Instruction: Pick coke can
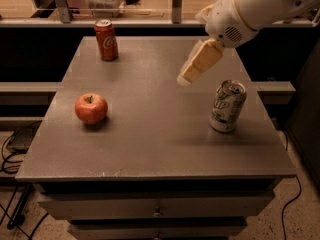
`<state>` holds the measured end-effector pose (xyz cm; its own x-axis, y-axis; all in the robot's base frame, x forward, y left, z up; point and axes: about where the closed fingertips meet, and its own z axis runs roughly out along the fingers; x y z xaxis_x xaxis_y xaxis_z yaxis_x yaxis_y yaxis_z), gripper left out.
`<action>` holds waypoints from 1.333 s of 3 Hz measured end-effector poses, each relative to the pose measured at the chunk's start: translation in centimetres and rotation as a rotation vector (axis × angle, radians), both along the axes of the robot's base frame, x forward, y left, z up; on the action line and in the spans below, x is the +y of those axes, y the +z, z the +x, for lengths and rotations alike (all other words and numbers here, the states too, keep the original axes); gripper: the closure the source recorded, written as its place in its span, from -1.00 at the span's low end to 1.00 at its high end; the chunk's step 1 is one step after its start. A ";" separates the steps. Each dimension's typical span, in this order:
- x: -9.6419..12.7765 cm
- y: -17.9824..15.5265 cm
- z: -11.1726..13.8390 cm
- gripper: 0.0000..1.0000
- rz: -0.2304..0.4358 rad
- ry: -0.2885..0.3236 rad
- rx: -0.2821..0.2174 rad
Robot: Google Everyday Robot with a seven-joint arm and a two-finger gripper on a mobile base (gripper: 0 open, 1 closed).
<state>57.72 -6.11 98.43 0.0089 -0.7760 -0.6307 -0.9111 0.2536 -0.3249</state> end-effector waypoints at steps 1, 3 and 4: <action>2.2 -0.5 1.4 -1.00 0.045 0.003 -0.016; 7.6 -3.7 7.9 -1.00 0.197 -0.057 -0.013; 9.4 -5.0 10.0 -1.00 0.237 -0.074 0.004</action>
Offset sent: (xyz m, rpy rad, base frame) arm 0.0760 0.0711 -0.0293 0.1935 -0.0392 -0.0635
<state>67.75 3.25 93.45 -0.0454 -0.6047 -0.7951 -0.8882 0.3887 -0.2449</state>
